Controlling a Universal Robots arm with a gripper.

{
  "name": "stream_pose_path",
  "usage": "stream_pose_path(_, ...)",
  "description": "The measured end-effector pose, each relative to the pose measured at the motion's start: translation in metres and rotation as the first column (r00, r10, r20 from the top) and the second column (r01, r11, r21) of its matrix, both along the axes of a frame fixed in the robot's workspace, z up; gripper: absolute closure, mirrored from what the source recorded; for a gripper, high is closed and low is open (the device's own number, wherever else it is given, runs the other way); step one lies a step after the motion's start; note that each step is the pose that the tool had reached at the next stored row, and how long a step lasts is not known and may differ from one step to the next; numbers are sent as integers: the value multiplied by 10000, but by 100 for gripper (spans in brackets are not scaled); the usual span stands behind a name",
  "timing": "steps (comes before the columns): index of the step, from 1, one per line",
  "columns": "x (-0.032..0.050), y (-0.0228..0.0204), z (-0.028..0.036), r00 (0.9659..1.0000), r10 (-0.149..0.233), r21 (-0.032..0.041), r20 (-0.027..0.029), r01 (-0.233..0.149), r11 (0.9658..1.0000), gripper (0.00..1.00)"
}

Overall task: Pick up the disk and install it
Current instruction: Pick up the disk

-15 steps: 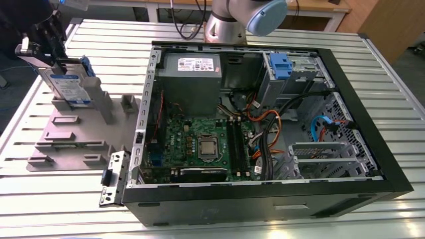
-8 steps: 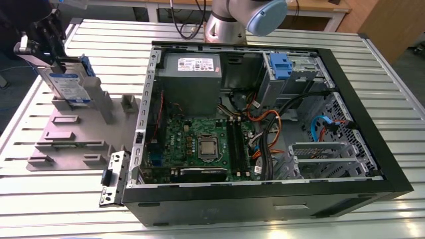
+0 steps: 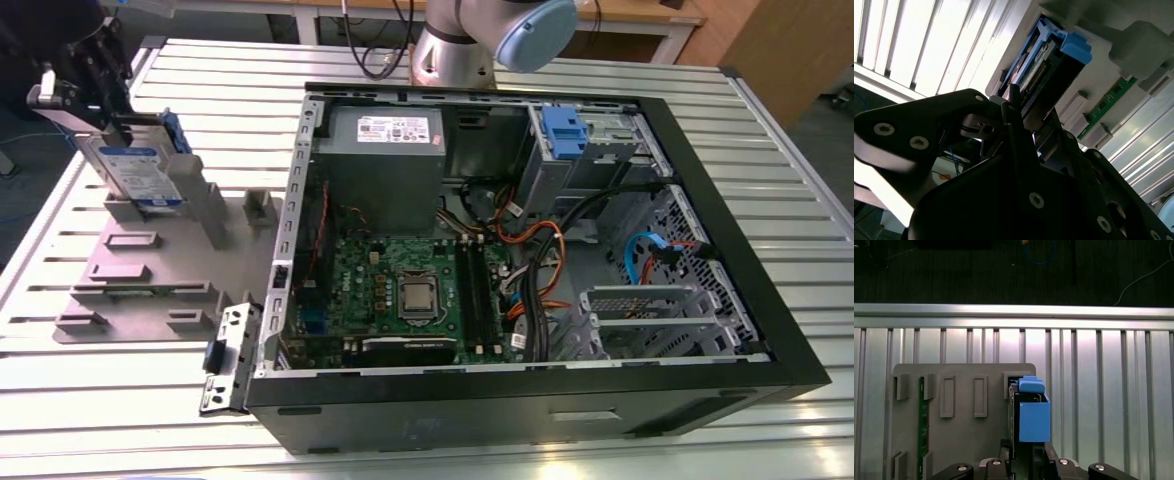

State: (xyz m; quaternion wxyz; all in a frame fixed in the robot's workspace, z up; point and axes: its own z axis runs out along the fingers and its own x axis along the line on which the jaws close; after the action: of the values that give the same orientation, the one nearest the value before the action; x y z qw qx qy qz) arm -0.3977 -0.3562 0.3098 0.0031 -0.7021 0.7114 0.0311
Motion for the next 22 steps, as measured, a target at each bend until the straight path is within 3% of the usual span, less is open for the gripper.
stream_pose_path(8,0,0,20,10000,0,-4,-6,0,10000,65)
stream_pose_path(17,0,0,225,10000,0,-1,-1,0,10000,65)
stream_pose_path(22,0,0,295,10000,0,0,0,0,10000,65)
